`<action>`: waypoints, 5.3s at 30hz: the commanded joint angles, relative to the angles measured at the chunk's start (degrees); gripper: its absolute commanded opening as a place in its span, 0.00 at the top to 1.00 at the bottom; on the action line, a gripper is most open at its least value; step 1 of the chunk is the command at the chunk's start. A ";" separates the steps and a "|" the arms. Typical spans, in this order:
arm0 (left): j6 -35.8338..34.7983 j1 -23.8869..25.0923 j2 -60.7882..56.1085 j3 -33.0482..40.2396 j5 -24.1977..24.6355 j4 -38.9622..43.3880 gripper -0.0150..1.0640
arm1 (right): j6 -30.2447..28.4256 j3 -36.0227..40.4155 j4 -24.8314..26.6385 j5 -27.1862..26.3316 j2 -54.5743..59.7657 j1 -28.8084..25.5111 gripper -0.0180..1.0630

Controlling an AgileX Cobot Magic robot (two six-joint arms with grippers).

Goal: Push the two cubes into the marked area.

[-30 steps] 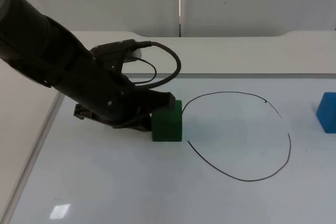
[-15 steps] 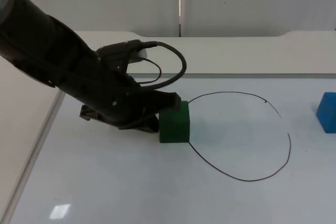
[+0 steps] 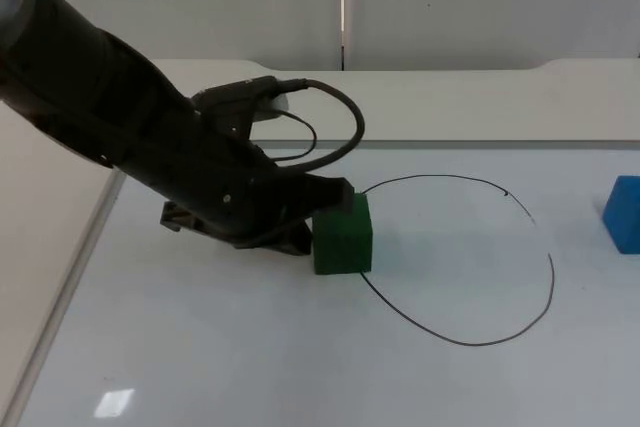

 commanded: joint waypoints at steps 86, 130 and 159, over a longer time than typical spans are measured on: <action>-8.08 6.68 -6.88 -5.22 4.77 16.06 0.99 | -0.13 0.15 -0.03 -0.22 -0.24 -0.06 0.01; -33.63 13.96 -50.79 -2.33 14.22 48.81 0.99 | -0.13 0.15 -0.03 -0.22 -0.24 -0.06 0.01; -47.43 13.96 -92.19 20.94 25.13 64.81 0.99 | -0.13 0.15 -0.03 -0.22 -0.24 -0.06 0.01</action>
